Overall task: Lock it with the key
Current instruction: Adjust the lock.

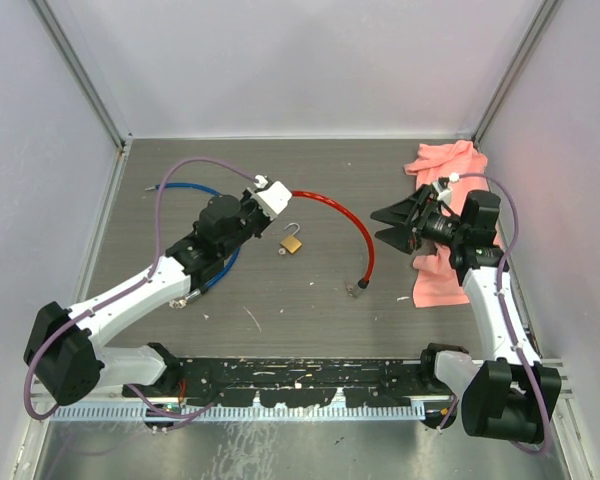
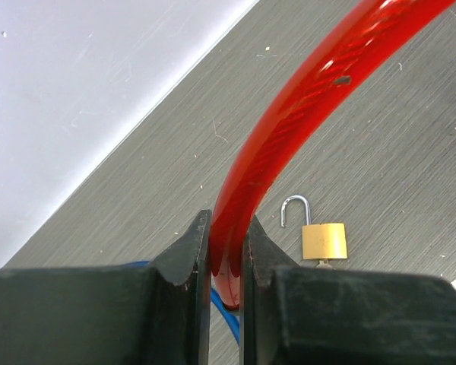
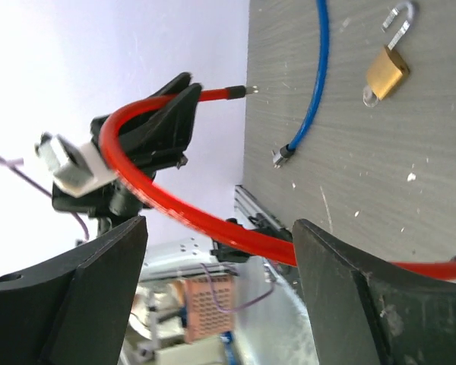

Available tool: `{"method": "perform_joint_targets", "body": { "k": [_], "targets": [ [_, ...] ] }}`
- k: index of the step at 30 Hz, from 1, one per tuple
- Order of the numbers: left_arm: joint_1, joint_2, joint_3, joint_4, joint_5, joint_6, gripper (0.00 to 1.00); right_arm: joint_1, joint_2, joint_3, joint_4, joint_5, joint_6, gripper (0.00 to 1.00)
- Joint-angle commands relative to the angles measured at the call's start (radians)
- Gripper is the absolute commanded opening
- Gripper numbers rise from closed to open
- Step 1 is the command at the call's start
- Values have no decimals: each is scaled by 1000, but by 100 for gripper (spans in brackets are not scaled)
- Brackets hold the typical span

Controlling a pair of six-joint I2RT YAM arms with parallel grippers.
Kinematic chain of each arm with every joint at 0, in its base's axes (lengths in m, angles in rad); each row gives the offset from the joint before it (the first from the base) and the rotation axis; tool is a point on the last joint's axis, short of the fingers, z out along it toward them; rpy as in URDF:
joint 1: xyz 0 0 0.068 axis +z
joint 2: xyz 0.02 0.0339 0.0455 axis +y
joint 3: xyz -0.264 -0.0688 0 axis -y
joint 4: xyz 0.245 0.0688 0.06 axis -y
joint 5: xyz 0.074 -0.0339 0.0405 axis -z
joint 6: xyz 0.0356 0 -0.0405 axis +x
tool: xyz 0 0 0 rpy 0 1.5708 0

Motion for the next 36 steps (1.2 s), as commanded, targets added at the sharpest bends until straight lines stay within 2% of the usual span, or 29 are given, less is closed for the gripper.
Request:
{"method": "perform_joint_targets", "body": {
  "k": [1, 4, 10, 12, 14, 17, 20, 22, 25, 28, 31, 33, 36],
  "targets": [
    [-20, -40, 2, 123, -27, 17, 0, -8, -11, -32, -30, 77, 188, 82],
    [-34, -33, 3, 125, -40, 33, 0, -8, -11, -23, -130, 96, 173, 82],
    [-43, -27, 8, 132, -74, 61, 0, -9, -4, -5, -154, 55, 163, 81],
    [-43, -24, 13, 133, -82, 64, 0, -9, 4, 80, -188, 106, -16, 80],
    [-43, -20, 23, 122, -86, 62, 0, -8, 8, 204, -260, 186, -285, 81],
    [-43, -11, 45, 87, -74, 53, 0, -8, -23, 297, -200, 210, -572, 81],
    [-42, 0, 62, 64, -44, 47, 0, -8, -29, 344, -168, -3, -955, 82],
    [-42, 9, 85, 40, -21, 39, 0, -8, -17, 359, -196, -160, -1187, 87],
    [-42, 18, 114, 10, 3, 26, 0, 12, 20, 391, -220, -197, -1294, 92],
    [-42, 22, 136, -22, 18, 15, 0, 82, 66, 453, -316, -89, -1388, 92],
    [-43, 22, 157, -51, 26, 3, 0, 270, 86, 483, -418, 112, -1467, 92],
    [-42, 22, 167, -63, 31, -5, 0, 371, 78, 466, -401, 233, -1473, 92],
    [-42, 22, 177, -76, 37, -15, 0, 439, 78, 445, -352, 358, -1452, 87]
  ]
}}
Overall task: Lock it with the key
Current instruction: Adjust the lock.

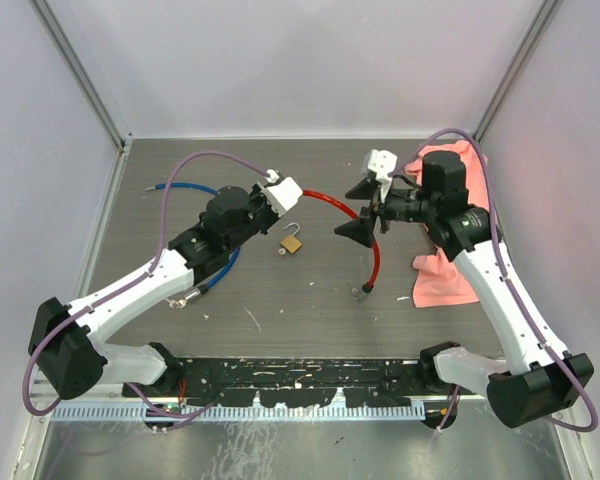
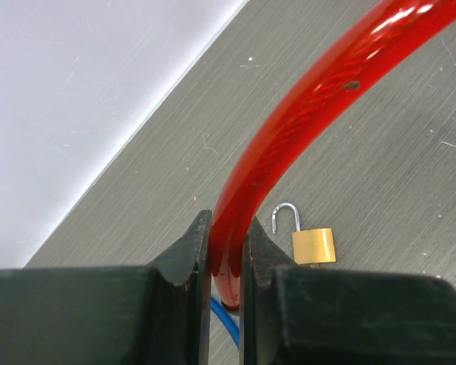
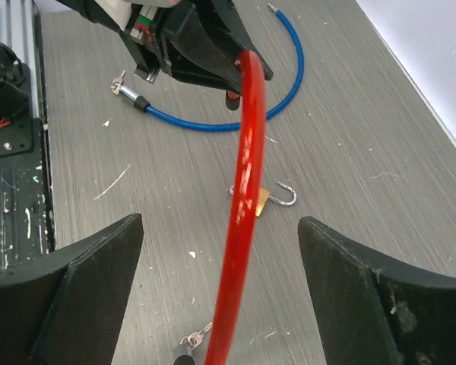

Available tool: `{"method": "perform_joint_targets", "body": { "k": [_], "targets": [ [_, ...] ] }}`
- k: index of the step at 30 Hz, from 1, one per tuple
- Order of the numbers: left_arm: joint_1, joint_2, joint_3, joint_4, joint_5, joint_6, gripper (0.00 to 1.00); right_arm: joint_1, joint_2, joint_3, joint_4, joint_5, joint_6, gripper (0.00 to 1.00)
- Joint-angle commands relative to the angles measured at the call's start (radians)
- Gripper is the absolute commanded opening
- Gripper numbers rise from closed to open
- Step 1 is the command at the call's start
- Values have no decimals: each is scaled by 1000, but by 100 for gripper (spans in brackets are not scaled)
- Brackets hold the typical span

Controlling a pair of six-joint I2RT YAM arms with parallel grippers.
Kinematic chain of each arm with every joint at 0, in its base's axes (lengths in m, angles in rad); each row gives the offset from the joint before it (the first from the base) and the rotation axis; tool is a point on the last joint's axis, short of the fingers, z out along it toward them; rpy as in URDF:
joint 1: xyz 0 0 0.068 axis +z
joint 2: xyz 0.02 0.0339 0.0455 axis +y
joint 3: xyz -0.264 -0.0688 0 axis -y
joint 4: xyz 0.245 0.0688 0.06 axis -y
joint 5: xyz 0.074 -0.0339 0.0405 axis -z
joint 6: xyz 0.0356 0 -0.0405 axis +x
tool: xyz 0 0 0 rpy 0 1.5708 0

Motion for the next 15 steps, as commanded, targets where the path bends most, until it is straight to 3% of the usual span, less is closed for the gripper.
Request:
{"method": "perform_joint_targets", "body": {
  "k": [1, 4, 7, 9, 11, 12, 15],
  "targets": [
    [-2, -14, 63, 29, 32, -44, 0, 87, -14, 16, 21, 251, -64, 85],
    [-2, -15, 73, 16, 37, -51, 0, 103, 23, 41, -15, 263, -60, 68],
    [-1, -14, 76, 5, 41, -57, 0, 112, 43, 55, -39, 257, -60, 27],
    [-1, -14, 76, 0, 46, -61, 0, 112, 46, 64, -48, 261, -66, 6],
    [-1, -15, 68, -7, 55, -66, 1, 113, 32, 76, -60, 274, -103, 1],
    [-2, -24, 62, -15, 67, -68, 10, 111, 24, 81, -66, 287, -133, 1],
    [1, -80, 22, -26, 99, -86, 54, 95, 14, 111, -96, 329, -254, 1]
  ]
}}
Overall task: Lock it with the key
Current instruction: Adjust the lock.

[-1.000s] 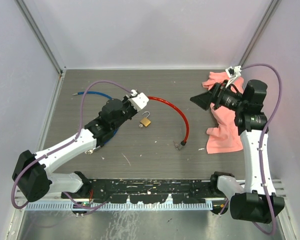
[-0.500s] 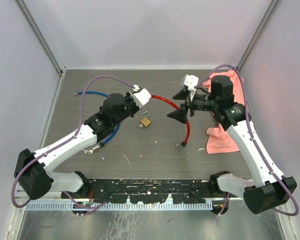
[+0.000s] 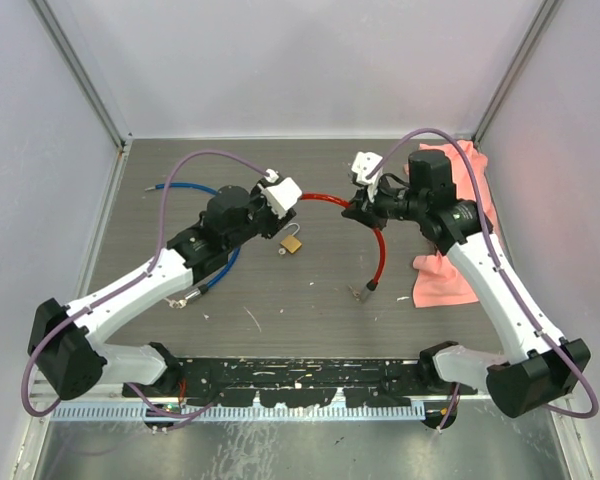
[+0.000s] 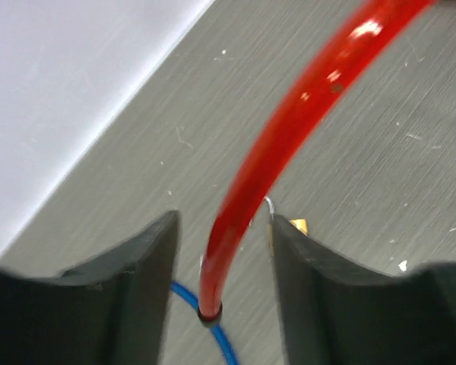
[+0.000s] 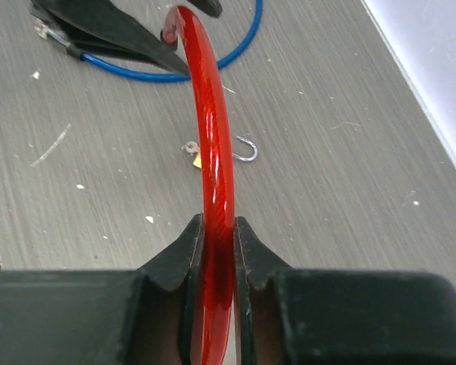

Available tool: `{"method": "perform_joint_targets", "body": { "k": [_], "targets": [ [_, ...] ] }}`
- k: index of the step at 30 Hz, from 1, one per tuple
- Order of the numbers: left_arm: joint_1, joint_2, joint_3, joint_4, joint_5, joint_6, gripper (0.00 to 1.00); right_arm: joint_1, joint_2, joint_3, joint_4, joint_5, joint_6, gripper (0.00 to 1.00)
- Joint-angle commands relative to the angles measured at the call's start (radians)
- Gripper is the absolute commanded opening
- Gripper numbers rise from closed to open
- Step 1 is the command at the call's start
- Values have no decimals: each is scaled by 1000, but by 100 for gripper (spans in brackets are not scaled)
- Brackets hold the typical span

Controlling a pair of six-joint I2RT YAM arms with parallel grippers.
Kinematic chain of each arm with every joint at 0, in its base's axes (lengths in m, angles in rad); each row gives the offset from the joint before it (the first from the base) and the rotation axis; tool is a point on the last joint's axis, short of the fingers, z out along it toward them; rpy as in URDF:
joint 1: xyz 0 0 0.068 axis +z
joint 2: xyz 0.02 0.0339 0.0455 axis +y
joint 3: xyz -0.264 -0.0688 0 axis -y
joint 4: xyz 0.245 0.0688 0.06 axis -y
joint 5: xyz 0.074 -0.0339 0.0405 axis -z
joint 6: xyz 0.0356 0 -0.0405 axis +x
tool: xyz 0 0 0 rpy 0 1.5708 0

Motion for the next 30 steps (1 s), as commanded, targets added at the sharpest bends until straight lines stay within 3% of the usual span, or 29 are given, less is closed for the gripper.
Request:
{"method": "perform_joint_targets", "body": {
  "k": [1, 6, 7, 11, 15, 22, 27, 30],
  "targets": [
    [4, -107, -11, 36, 88, -57, 63, -31, -34, 102, -52, 52, -198, 1],
    [78, -293, -93, 31, 283, -146, 98, -133, 76, 291, -274, -105, -430, 1],
    [108, -318, -90, 15, 328, -155, 99, -135, 102, 327, -327, -117, -484, 1],
    [212, -331, 1, -139, 571, -168, 98, -133, 182, 457, -496, -167, -688, 1],
    [241, -219, 123, -271, 782, -168, 98, -122, 272, 625, -667, -203, -820, 1],
    [240, -84, 183, -268, 828, -133, 100, -82, 338, 698, -706, -220, -852, 1],
    [222, -16, 221, -259, 877, -157, 89, -55, 352, 688, -711, -224, -869, 1],
    [219, 52, 249, -268, 878, -168, 71, -49, 360, 687, -717, -229, -877, 1]
  ]
}}
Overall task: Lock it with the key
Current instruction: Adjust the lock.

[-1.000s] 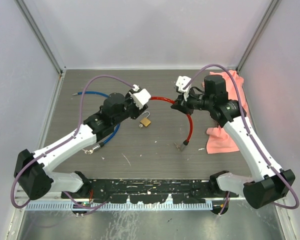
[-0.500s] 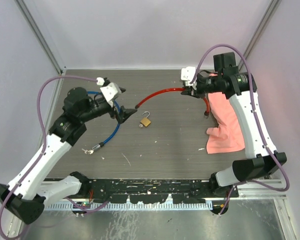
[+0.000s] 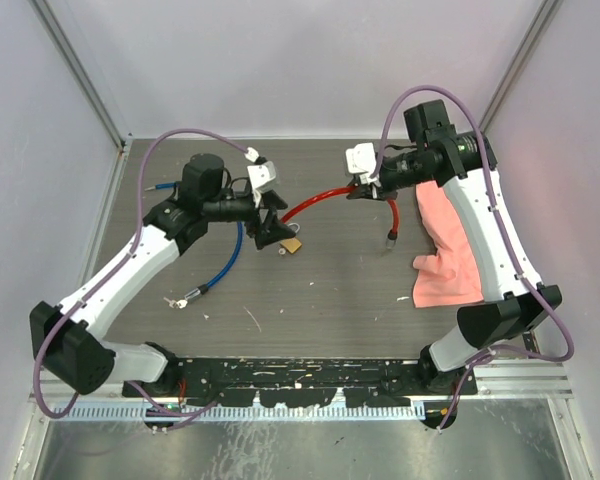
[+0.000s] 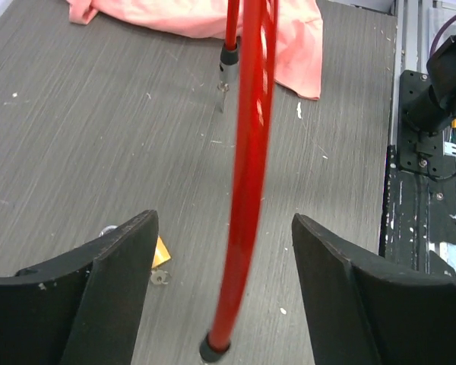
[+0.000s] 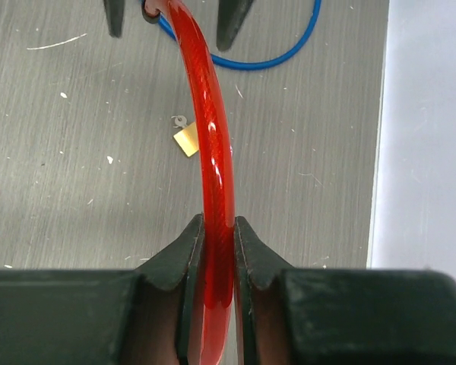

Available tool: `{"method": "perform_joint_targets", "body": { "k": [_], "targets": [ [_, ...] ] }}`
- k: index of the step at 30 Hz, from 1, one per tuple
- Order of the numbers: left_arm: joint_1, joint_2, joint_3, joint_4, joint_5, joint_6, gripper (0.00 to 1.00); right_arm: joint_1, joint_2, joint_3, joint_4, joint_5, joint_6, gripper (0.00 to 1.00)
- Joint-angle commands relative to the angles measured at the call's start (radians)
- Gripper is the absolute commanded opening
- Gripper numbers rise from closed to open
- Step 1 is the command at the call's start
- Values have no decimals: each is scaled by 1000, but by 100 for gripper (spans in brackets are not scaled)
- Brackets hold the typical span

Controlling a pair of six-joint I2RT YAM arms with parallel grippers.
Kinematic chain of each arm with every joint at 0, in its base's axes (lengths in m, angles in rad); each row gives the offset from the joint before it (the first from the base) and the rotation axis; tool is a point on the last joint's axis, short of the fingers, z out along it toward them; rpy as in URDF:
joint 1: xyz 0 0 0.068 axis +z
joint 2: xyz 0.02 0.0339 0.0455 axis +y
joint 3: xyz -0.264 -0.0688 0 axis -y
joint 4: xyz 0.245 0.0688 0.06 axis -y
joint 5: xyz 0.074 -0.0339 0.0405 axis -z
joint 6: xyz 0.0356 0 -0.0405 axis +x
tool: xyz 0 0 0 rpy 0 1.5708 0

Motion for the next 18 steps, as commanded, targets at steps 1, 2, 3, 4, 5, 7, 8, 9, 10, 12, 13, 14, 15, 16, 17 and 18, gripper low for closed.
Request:
{"method": "perform_joint_targets", "body": {
  "k": [1, 2, 3, 4, 5, 7, 8, 9, 10, 12, 13, 14, 15, 16, 17, 18],
  "targets": [
    [-8, 53, 94, 11, 67, -26, 63, 10, -2, 37, 10, -55, -40, 1],
    [-8, 63, 102, 9, 83, -36, 55, 11, -1, 37, 10, -56, -39, 1],
    [-8, 74, 108, 9, 100, -47, 47, 10, 0, 35, 10, -55, -39, 1],
    [-8, 80, 113, 9, 119, -61, 38, 10, 2, 34, 10, -55, -40, 1],
    [-9, 84, 115, 11, 141, -79, 25, 10, 4, 32, 11, -55, -39, 1],
    [-7, 89, 117, 16, 168, -125, 3, 10, 7, 26, 28, -54, -19, 1],
    [-8, 89, 112, 29, 174, -165, 0, 11, 3, 13, 63, -52, 20, 2],
    [-8, 85, 99, 58, 179, -233, 0, 11, -6, -9, 115, -42, 74, 9],
    [-9, 81, 82, 103, 180, -310, 0, 10, -19, -40, 187, -23, 140, 21],
    [-7, 73, 35, 214, 178, -490, 0, 8, -57, -121, 348, 30, 276, 52],
    [-6, 70, 15, 270, 172, -577, 0, 8, -78, -152, 403, 51, 320, 64],
    [-4, 66, -7, 336, 150, -681, 0, 8, -96, -174, 435, 60, 345, 73],
    [-2, 65, -30, 371, 133, -779, 0, 8, -112, -187, 450, 59, 356, 78],
    [1, 66, -52, 421, 117, -865, 0, 8, -127, -195, 455, 52, 358, 81],
    [2, 69, -69, 457, 103, -943, 0, 7, -143, -200, 455, 31, 355, 83],
    [3, 72, -78, 481, 91, -998, 0, 7, -160, -206, 452, 2, 343, 85]
  ]
}}
